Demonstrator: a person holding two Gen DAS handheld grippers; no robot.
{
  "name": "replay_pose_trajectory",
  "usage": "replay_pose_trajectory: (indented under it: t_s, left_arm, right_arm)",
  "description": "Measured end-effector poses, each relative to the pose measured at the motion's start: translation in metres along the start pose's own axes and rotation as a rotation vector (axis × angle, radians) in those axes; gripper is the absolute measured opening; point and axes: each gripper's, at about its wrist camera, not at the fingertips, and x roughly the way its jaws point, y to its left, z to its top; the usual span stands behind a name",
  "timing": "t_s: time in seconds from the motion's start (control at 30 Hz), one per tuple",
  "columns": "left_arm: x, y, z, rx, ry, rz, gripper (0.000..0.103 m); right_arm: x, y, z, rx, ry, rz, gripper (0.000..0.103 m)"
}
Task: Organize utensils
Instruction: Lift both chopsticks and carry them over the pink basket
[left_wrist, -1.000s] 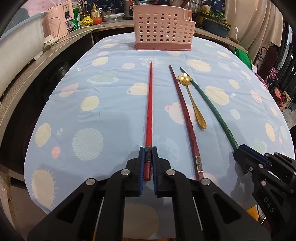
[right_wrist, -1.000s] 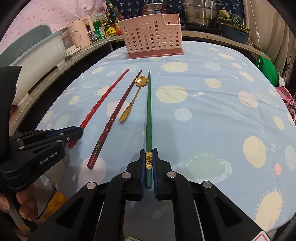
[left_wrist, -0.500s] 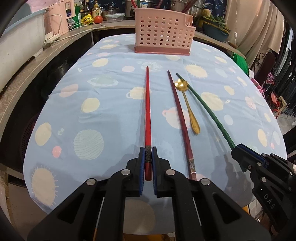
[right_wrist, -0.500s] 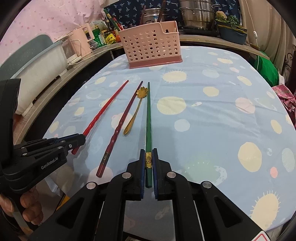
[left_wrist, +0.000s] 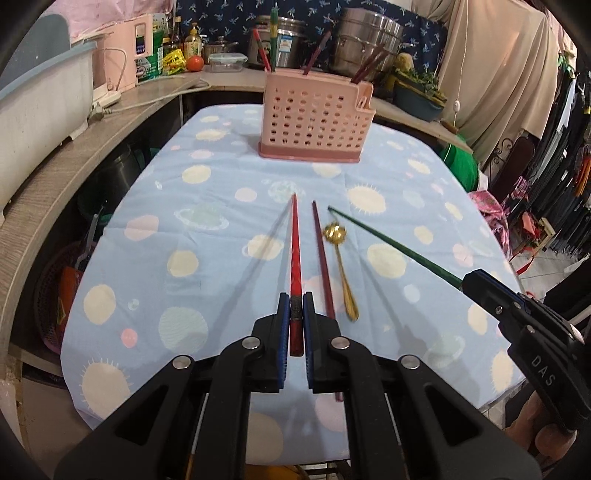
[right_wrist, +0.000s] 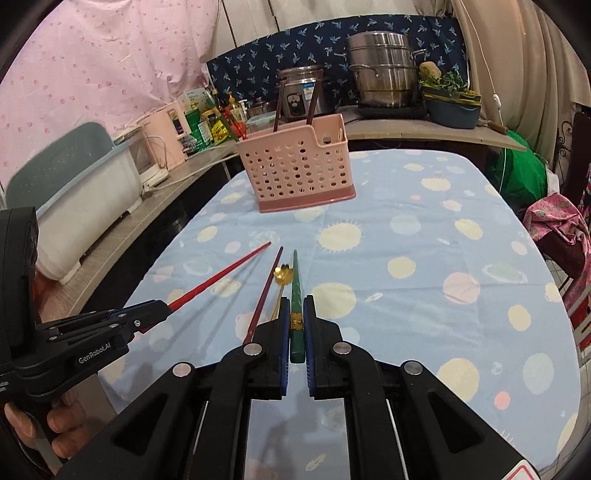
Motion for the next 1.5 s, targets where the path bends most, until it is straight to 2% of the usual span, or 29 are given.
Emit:
replay_pose_trajectory:
  t_s: [0.23, 0.43, 0.93, 1.37, 1.5]
  left_arm:
    - [-0.022, 0.005, 0.04, -0.036, -0.069, -0.019, 0.007]
    - [-0.034, 0.004, 0.08, -0.039, -0.127, -0.002, 0.007]
    - [-0.048, -0.005, 0.162, -0.024, -0.231, 0.001, 0.007]
    - [-0.084, -0.024, 0.282, 0.002, -0.457, 0.032, 0.007]
    - [-0.082, -0.029, 0.315, 0.019, -0.527, 0.086, 0.007]
  right_arm:
    - [-0.015, -0.014, 0.044, 0.042, -0.099, 0.012, 0.007]
    - [-0.022, -0.018, 0.079, 0.053, -0.182, 0.029, 0.007]
    - [-0.009, -0.037, 0.148, 0.129, -0.245, 0.06, 0.007]
    - [-0.003, -0.035, 0.268, 0.192, -0.438, 0.126, 0.007]
    - [0.008, -0.03, 0.298, 0.202, -0.488, 0.105, 0.007]
